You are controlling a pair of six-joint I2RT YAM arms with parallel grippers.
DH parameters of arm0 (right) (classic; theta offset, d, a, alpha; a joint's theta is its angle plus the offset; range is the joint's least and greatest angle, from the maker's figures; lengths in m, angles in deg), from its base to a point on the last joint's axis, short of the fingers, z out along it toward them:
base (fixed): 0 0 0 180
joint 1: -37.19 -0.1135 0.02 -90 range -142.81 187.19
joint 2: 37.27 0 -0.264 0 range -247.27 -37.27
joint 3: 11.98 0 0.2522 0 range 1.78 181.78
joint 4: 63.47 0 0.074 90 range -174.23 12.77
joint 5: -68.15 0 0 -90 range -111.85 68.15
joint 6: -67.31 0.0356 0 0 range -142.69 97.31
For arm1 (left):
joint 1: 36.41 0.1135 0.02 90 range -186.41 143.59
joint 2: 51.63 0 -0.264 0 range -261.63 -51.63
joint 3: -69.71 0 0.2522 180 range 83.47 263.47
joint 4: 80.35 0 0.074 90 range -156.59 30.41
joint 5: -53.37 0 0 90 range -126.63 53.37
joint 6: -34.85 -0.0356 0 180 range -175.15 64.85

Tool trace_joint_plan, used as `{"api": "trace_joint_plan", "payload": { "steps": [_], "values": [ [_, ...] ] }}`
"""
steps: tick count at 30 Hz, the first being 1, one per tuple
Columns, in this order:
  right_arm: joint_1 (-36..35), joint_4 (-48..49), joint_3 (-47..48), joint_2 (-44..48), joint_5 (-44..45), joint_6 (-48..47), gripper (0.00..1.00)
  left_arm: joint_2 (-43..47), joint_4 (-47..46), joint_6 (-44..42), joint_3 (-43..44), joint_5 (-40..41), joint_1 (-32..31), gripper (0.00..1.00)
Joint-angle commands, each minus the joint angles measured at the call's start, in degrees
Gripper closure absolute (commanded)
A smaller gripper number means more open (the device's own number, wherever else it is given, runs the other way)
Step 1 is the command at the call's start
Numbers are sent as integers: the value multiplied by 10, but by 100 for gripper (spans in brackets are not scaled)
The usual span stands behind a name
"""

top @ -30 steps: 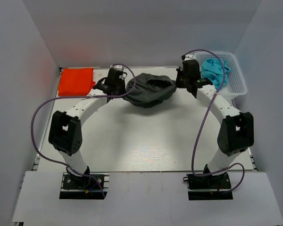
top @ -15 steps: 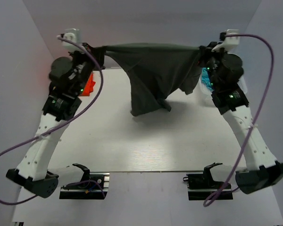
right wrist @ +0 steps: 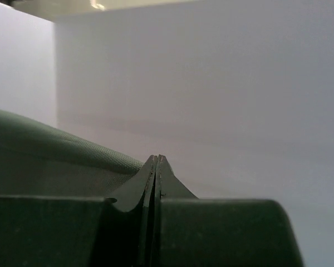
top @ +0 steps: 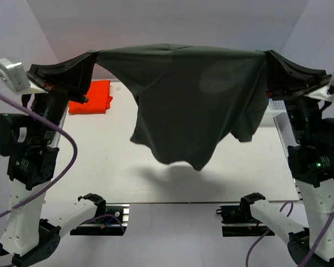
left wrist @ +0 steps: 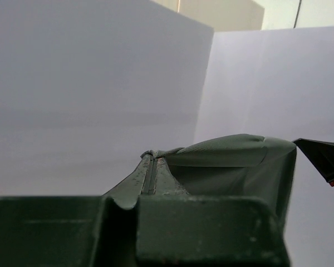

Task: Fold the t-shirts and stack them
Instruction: Flatten out the tshirt

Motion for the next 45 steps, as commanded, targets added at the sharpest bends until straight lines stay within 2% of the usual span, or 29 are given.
{"api": "trace_joint_plan", "payload": {
  "steps": [1,7,10,13,14,17,18,19,20,22,24,25,26,27,28,29,30,31,32,35,39,45],
  "values": [
    [7,28,16,15,-37,-15,100,18,-10,13,14,8,10,100],
    [7,21,-4,5,-29,4,100,-14,22,20,14,91,10,100],
    [7,11,-14,-28,-27,22,100,-58,42,20,7,159,10,100],
    [7,-9,-29,-64,-28,42,100,-105,67,25,-20,272,10,100],
    [7,-16,-34,-88,-20,57,100,-147,83,30,-29,328,10,100],
    [7,-47,-64,-167,-15,81,100,-235,111,48,-51,407,15,100],
    [7,-53,-74,-182,-14,95,100,-270,143,48,-40,407,15,100],
    [10,-46,-107,-197,-28,96,100,-344,158,55,-34,413,15,100],
    [9,-41,-113,-253,-29,99,100,-381,171,60,-14,405,21,100],
    [10,-48,-111,-299,-48,93,100,-490,201,67,12,405,21,100],
    [9,-59,-84,-392,-54,86,100,-558,221,83,69,411,36,100],
    [8,-77,-73,-436,-61,79,93,-590,249,83,96,406,41,100],
    [11,-90,-44,-456,-55,81,86,-620,264,83,154,389,41,96],
    [11,-93,-7,-477,-55,78,76,-676,278,83,182,389,49,82],
    [9,-138,13,-532,-52,78,54,-701,300,78,208,383,49,63],
    [10,-179,70,-548,-52,78,45,-720,310,71,251,383,55,8],
    [9,-206,85,-561,-54,78,37,-738,326,71,274,374,55,0],
    [9,-216,96,-587,-53,78,32,-763,355,71,292,368,55,0],
    [10,-225,106,-589,-52,77,22,-763,361,71,302,352,60,0],
    [10,-209,88,-579,-57,74,10,-724,341,76,242,341,60,0],
    [6,-215,63,-556,-60,57,10,-629,335,100,153,314,60,0],
    [4,-221,28,-552,-67,53,10,-465,349,154,-81,247,49,0]
  ]
}}
